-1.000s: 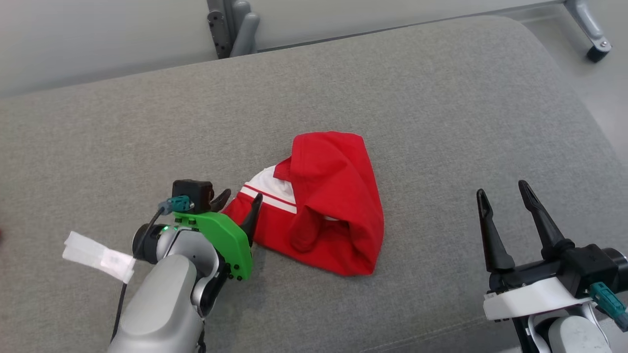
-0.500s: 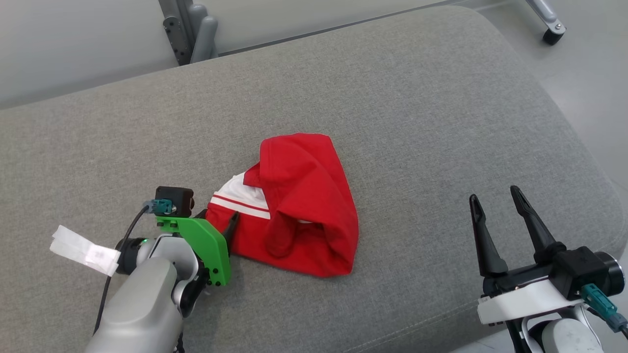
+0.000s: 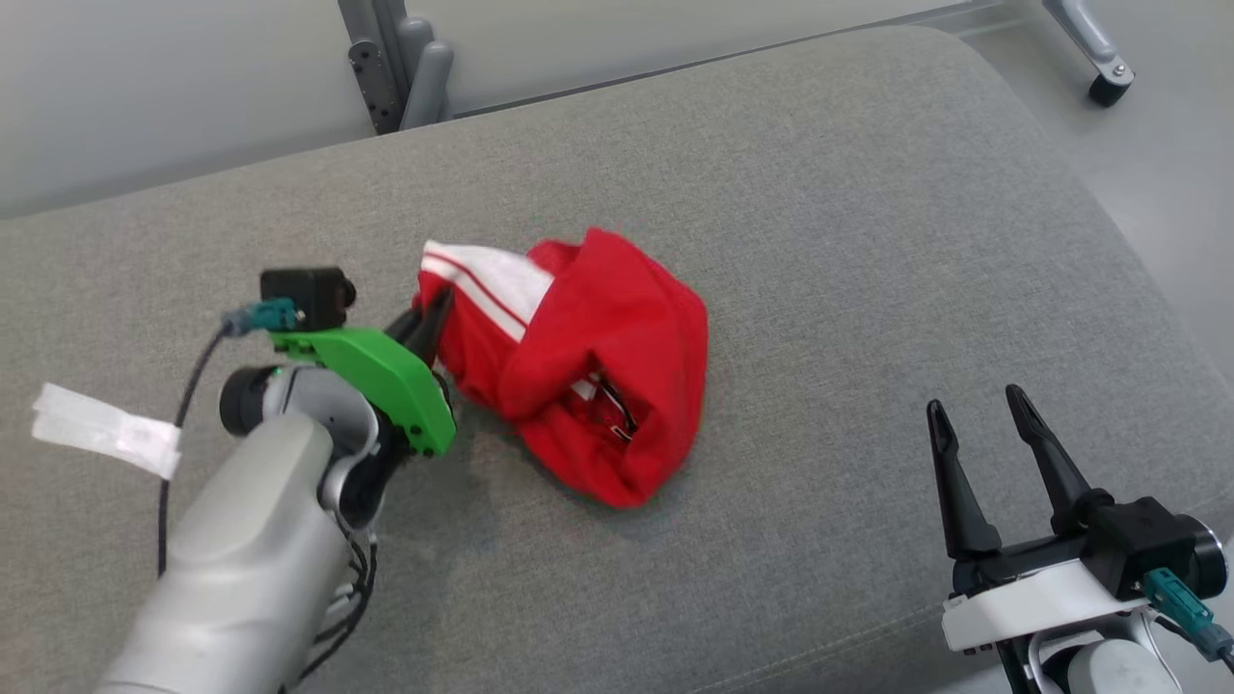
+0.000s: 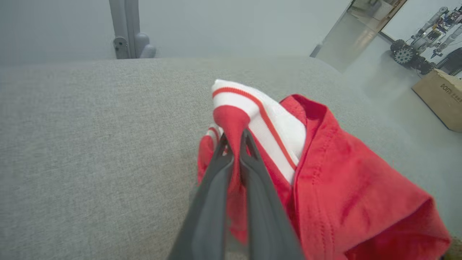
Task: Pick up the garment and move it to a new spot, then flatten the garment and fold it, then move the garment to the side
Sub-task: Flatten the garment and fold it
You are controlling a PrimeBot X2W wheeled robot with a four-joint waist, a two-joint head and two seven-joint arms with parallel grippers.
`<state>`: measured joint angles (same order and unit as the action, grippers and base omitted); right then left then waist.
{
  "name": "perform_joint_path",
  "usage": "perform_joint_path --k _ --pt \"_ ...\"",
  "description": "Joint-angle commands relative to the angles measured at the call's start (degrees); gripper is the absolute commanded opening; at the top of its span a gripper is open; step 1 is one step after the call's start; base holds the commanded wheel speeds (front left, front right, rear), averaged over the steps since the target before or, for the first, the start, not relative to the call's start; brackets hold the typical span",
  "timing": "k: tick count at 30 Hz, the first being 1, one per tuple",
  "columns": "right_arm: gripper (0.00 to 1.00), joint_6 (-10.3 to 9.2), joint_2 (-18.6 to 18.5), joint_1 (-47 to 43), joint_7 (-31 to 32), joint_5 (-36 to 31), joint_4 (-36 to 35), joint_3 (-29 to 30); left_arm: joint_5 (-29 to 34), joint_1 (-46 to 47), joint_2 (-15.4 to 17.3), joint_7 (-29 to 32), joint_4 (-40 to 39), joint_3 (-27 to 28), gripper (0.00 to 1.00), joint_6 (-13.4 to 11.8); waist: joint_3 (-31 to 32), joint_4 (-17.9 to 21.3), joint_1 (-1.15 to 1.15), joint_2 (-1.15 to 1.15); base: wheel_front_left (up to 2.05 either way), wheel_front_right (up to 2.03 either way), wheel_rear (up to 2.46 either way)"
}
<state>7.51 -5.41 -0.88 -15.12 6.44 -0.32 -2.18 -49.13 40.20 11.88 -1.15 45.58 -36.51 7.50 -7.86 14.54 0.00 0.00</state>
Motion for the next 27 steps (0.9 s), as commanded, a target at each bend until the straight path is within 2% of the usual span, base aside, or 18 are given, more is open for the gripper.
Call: perform_joint_path --k 1,3,6,17,20,22,24,27 --pt "1.00 -0.03 -0.04 -0.44 -0.04 0.14 0.10 0.17 -0.89 1.84 1.06 -0.24 -1.12 0.64 0.00 -0.06 0.46 -0.51 0.00 0.00 0.00 0.00 0.00" --pt "1.00 -0.04 -0.01 -0.72 -0.04 0.10 0.02 0.35 -2.18 4.25 1.99 -0.51 -3.06 2.05 0.00 -0.06 0.83 -0.99 0.00 0.00 0.00 0.00 0.00" --pt "1.00 -0.03 -0.05 -0.95 -0.04 0.20 0.02 0.13 -2.24 8.10 3.12 -0.83 -5.77 3.96 0.00 -1.73 1.56 -1.48 0.00 0.00 0.00 0.00 0.00" --pt "1.00 -0.03 0.31 -1.30 -0.04 0.50 0.05 -0.37 5.94 19.18 5.51 -3.22 -20.40 4.90 0.00 -13.59 2.93 -1.44 0.00 0.00 0.00 0.00 0.00" --pt "1.00 -0.04 0.63 -1.35 -0.04 0.63 0.01 -0.38 7.43 17.57 4.57 -3.35 -24.79 3.69 0.00 -15.92 2.61 -0.95 0.00 0.00 0.00 0.00 0.00" --pt "1.00 -0.03 1.05 -1.46 -0.04 0.94 0.01 0.01 7.65 12.32 3.43 -3.02 -28.94 1.31 0.00 -17.23 2.07 -0.54 0.00 0.00 0.00 0.00 0.00" --pt "1.00 -0.03 1.19 -1.46 -0.04 1.02 0.01 0.06 7.19 10.18 2.84 -2.91 -29.96 0.49 0.00 -17.59 1.81 -0.43 0.00 0.00 0.00 0.00 0.00" --pt "1.00 -0.03 1.52 -1.43 -0.04 1.17 0.12 0.24 6.05 2.70 0.16 -2.42 -30.05 -3.46 0.00 -17.51 0.84 -0.43 0.00 0.00 0.00 0.00 0.00"
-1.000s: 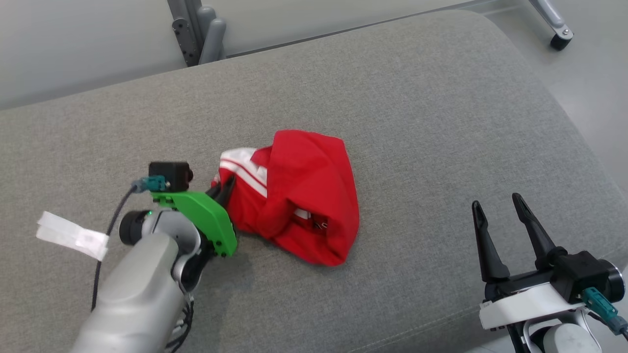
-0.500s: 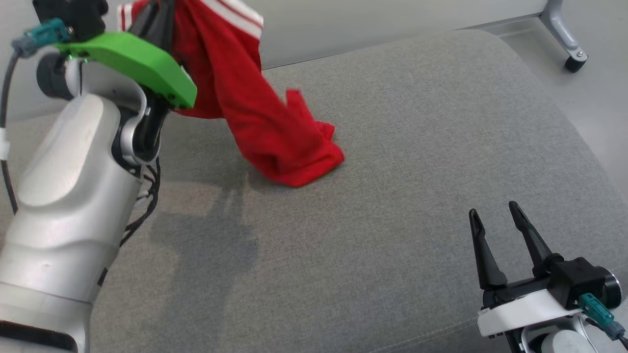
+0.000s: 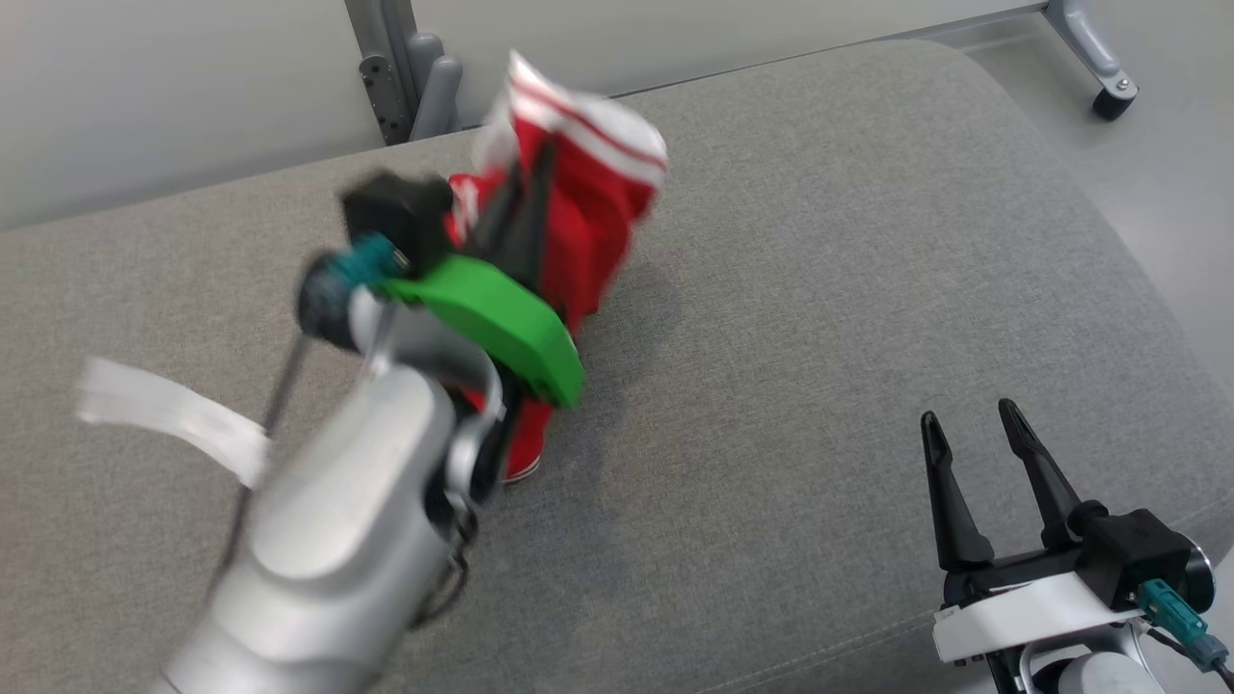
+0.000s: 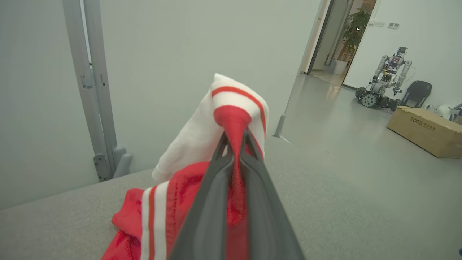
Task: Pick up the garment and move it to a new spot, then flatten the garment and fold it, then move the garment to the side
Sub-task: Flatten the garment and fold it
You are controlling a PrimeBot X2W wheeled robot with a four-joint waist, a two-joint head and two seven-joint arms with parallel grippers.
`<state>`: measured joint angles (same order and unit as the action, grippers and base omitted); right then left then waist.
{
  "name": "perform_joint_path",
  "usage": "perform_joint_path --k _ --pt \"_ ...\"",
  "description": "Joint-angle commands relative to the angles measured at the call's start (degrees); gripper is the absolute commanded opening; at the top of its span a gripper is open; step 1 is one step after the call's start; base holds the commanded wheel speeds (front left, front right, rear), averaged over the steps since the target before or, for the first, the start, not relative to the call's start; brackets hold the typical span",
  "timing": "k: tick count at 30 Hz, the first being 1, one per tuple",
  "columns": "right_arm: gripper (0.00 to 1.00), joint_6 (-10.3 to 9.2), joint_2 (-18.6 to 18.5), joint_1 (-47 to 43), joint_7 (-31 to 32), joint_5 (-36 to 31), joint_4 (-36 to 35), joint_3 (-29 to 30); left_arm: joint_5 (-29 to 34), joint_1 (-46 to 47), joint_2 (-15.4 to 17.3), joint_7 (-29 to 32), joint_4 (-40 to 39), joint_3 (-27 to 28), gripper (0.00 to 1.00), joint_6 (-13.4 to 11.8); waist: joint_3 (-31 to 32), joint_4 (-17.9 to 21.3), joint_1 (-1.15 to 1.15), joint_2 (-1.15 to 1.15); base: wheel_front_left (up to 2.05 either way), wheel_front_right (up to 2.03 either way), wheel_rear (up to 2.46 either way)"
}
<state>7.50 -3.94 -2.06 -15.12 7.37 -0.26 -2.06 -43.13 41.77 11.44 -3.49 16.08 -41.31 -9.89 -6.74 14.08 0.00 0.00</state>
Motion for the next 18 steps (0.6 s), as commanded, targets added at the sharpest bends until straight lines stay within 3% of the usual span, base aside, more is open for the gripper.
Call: perform_joint_path --k 1,8,13,16,17,18 --pt "1.00 -0.02 0.15 -0.06 -0.04 0.32 0.08 0.13 -0.16 -1.32 -0.78 0.28 0.32 -0.69 0.00 0.54 -0.67 0.02 0.00 0.00 0.00 0.00 0.00" --pt "1.00 -0.02 0.53 2.89 -0.04 0.71 0.84 -1.38 0.11 -9.42 -7.58 -0.27 12.57 -13.95 0.00 7.61 -3.41 0.89 0.00 0.00 0.00 0.00 0.00" --pt "1.00 -0.02 0.70 4.43 -0.04 0.83 1.46 -2.70 -4.38 -10.10 -8.57 -2.33 16.79 -19.29 0.00 11.72 -4.37 2.43 0.00 0.00 0.00 0.00 0.00" --pt "1.00 -0.02 0.75 4.54 -0.04 0.99 1.78 -2.48 -7.96 -9.65 -8.42 -3.90 16.79 -22.24 0.00 12.38 -4.57 3.09 0.00 0.00 0.00 0.00 0.00" --pt "1.00 -0.02 0.78 4.45 -0.04 1.00 1.84 -2.38 -8.94 -9.33 -8.42 -4.55 16.94 -22.99 0.05 12.26 -4.56 3.21 0.00 0.00 0.00 0.00 0.00" --pt "1.00 -0.02 0.79 4.31 -0.04 1.02 1.92 -2.27 -9.84 -9.19 -8.42 -5.07 17.28 -23.70 0.48 12.04 -4.51 3.30 0.00 0.00 0.00 0.00 0.00"
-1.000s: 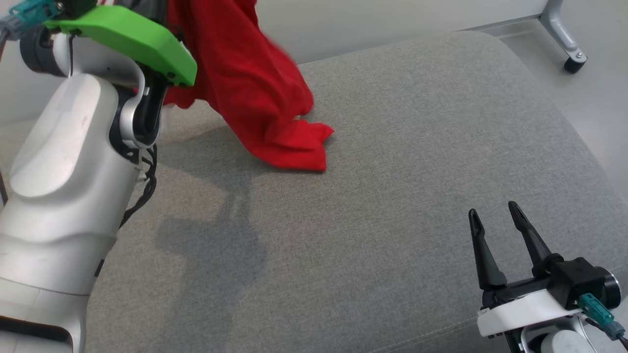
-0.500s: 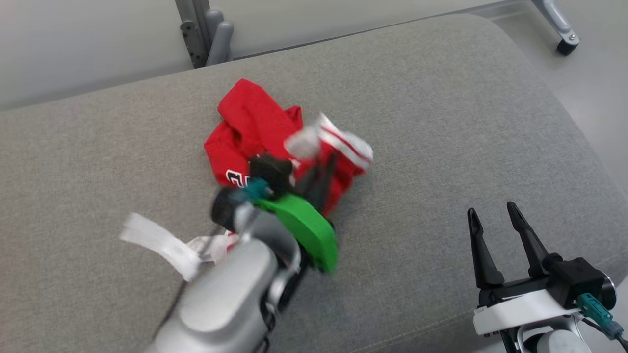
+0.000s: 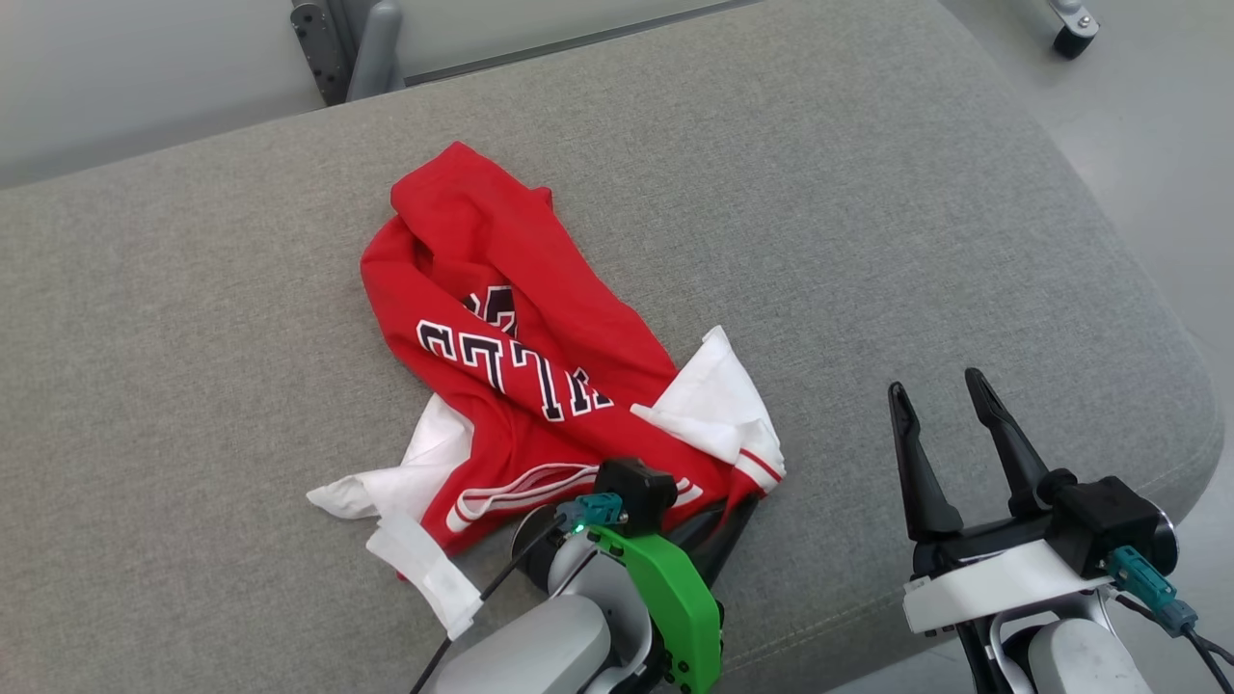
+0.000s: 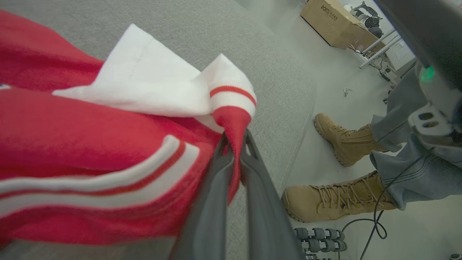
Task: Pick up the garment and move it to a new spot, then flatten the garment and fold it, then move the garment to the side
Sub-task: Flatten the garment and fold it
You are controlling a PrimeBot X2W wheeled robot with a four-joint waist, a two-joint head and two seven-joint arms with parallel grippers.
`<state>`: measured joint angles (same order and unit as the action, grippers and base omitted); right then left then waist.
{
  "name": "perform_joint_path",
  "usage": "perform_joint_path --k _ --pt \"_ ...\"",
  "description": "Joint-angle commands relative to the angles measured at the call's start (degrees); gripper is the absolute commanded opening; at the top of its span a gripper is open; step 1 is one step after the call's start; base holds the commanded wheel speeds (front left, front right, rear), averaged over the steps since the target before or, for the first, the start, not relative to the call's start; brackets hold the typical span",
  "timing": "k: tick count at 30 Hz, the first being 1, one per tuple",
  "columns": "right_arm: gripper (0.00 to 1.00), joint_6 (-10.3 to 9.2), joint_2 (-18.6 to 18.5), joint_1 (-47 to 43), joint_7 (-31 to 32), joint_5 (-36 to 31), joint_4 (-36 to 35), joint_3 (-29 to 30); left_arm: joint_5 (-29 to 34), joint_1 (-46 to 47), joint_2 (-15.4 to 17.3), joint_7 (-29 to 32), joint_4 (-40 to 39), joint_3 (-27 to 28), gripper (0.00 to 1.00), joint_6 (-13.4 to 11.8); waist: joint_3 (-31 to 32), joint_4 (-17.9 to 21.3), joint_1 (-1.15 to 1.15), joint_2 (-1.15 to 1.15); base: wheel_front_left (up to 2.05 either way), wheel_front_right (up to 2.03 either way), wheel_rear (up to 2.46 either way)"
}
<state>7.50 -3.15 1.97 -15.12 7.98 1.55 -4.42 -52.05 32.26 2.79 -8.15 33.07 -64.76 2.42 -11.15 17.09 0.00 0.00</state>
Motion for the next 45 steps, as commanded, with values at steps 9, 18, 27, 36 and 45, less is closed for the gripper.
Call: perform_joint_path --k 9,18,27,36,45 --pt "1.00 -0.02 0.15 -1.58 -0.04 0.29 0.35 0.86 -7.41 -3.26 0.21 0.44 2.70 -3.99 1.00 1.43 2.35 0.46 0.00 0.00 0.00 0.00 0.00" --pt "1.00 -0.02 0.19 -3.54 -0.04 -0.23 -0.61 2.59 -10.69 -7.34 9.77 -2.45 -8.49 1.69 1.00 -3.79 4.41 -1.30 0.00 0.00 0.00 0.00 0.00" --pt "1.00 -0.02 0.03 -3.80 -0.04 -0.53 -0.54 2.16 -12.58 -7.67 21.64 -0.61 -17.52 8.51 1.00 -13.32 5.04 -2.48 0.00 0.00 0.00 0.00 0.00" --pt "1.00 -0.02 -0.57 -2.81 -0.04 -0.38 -0.69 1.56 -16.66 -6.29 24.27 5.58 -12.33 10.45 1.00 -15.11 4.01 -2.37 0.00 0.00 0.00 0.00 0.00" --pt "1.00 -0.02 -0.53 -2.97 -0.04 -0.35 -0.79 1.88 -19.28 -5.72 21.74 10.92 -6.57 8.78 0.84 -10.49 3.38 -1.57 0.00 0.00 0.00 0.00 0.00"
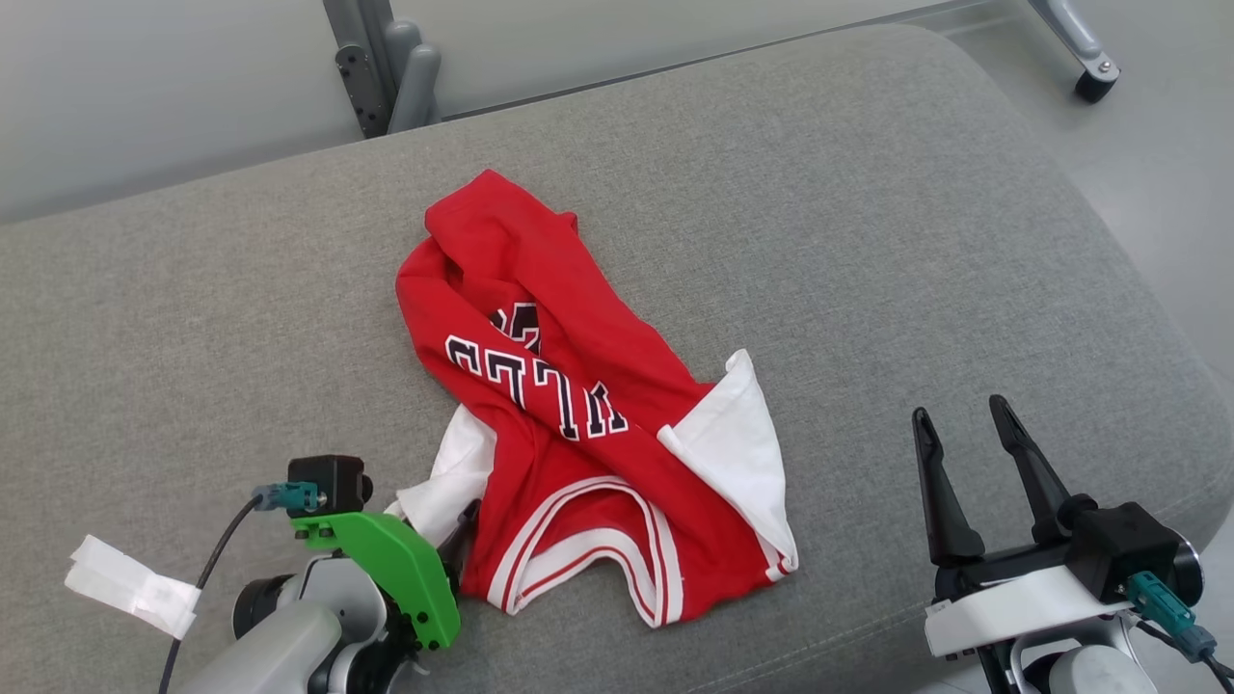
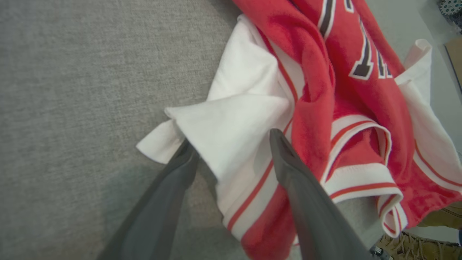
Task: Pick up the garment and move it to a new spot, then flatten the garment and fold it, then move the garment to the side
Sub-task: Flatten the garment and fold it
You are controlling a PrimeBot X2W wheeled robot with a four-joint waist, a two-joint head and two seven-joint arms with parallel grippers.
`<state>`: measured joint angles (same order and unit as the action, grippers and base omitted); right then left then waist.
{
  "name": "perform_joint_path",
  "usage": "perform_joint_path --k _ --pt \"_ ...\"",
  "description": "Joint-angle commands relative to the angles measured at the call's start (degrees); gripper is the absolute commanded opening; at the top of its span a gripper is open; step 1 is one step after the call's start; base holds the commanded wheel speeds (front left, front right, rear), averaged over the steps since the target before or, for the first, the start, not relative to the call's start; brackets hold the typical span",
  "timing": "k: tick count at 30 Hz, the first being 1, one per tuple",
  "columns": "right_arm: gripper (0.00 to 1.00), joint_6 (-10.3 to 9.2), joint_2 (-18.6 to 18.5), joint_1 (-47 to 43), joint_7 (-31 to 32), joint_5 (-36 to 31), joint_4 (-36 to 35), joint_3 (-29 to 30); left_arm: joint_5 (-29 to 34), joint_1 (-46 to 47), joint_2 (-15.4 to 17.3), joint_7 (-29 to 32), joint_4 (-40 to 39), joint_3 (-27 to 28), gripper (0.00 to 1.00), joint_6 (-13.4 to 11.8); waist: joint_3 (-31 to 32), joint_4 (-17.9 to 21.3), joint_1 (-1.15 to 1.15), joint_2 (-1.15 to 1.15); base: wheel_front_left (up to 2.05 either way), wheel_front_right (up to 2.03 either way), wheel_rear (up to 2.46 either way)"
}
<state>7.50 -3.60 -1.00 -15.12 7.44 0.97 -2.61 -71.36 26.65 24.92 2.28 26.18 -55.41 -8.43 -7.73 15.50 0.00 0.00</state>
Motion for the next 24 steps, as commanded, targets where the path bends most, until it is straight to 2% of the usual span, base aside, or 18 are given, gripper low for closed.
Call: perform_joint_path --k 1,3,9,14,21,24 --pt "1.00 -0.02 -0.08 -0.06 -0.04 0.19 -0.21 0.13 0.20 0.01 -0.66 0.38 0.39 -0.75 0.49 0.93 -0.08 0.02 0.00 0.00 0.00 0.00 0.00" --pt "1.00 -0.02 -0.05 -0.10 -0.04 0.19 -0.13 0.21 -0.16 0.01 -1.33 0.45 0.25 -0.98 0.00 2.32 -0.08 0.02 0.00 0.00 0.00 0.00 0.00" --pt "1.00 -0.02 0.02 -0.56 -0.04 0.04 -0.05 0.71 0.03 0.72 -1.32 -1.56 -2.55 -0.08 0.00 3.87 0.61 -0.56 0.00 0.00 0.00 0.00 0.00" --pt "1.00 -0.02 0.06 -0.98 -0.04 -0.19 0.01 0.69 0.66 1.28 -0.13 -3.66 -7.60 1.47 0.00 2.45 1.60 -1.51 0.00 0.00 0.00 0.00 0.00" --pt "1.00 -0.02 0.06 -1.30 -0.04 -0.22 0.04 0.75 0.32 2.32 3.20 -5.49 -18.44 4.87 0.00 0.71 2.55 -2.54 0.00 0.00 0.00 0.00 0.00" --pt "1.00 -0.02 0.06 -1.36 -0.04 -0.26 0.11 0.84 0.69 3.61 3.09 -5.35 -22.75 5.58 0.00 -0.24 2.78 -2.92 0.00 0.00 0.00 0.00 0.00"
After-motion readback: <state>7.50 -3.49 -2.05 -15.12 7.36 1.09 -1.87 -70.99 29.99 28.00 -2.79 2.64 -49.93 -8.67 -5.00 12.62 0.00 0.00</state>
